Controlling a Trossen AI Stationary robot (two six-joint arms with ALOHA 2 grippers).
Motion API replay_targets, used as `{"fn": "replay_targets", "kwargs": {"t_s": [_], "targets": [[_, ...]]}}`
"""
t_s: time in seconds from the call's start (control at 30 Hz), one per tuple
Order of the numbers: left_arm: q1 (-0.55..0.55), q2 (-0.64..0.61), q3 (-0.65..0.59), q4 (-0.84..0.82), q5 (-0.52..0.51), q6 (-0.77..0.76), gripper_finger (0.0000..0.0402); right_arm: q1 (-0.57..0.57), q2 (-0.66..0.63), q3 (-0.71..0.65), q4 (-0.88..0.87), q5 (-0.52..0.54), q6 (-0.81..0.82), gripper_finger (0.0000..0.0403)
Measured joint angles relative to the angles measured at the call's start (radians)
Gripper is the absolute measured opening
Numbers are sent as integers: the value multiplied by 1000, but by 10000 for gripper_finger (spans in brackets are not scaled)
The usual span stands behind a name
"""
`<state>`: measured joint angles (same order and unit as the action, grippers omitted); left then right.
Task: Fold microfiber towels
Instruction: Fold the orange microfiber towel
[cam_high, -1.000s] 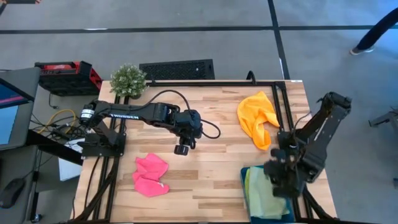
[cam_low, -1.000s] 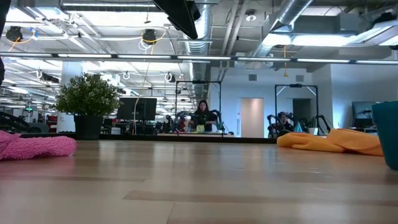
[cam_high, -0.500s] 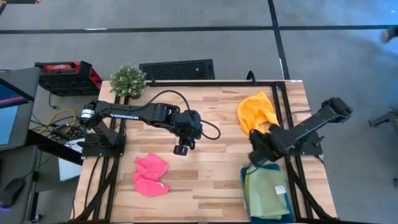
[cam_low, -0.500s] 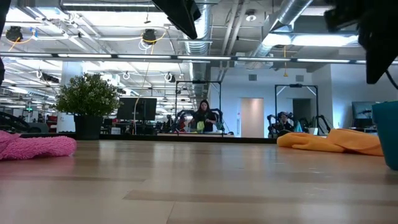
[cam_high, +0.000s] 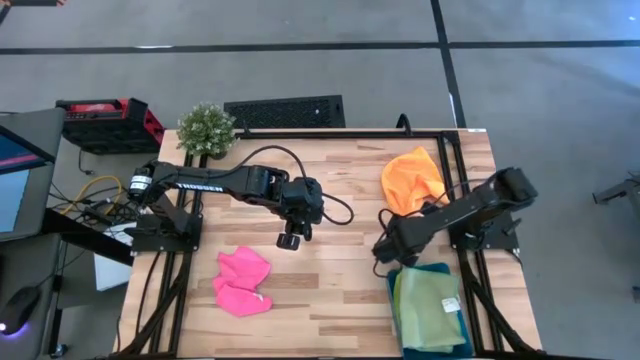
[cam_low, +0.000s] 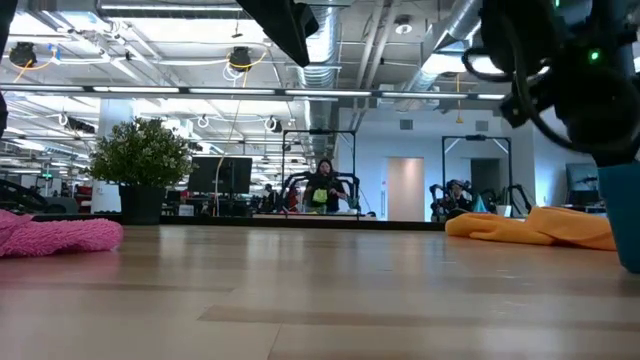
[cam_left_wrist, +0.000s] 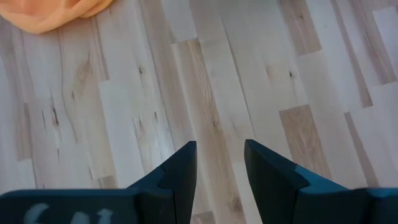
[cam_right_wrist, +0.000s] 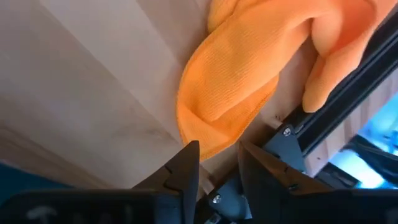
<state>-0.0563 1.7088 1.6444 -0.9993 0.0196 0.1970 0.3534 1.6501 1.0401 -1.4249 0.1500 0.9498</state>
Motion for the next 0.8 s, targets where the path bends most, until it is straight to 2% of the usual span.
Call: {"fn": "replay_targets", "kwargs": {"t_s": [0.37,0.53,0.8], "targets": [[0,0,0,-1,0,-2,128,-3,148,0,-4,-40,-60,132],[0,0,0,-4,0,-4,128,-5,146,-29,25,-90,-74,132],[0,0,0,-5,0,-7,128,-4,113,-55,68,-97,-86,132]]}}
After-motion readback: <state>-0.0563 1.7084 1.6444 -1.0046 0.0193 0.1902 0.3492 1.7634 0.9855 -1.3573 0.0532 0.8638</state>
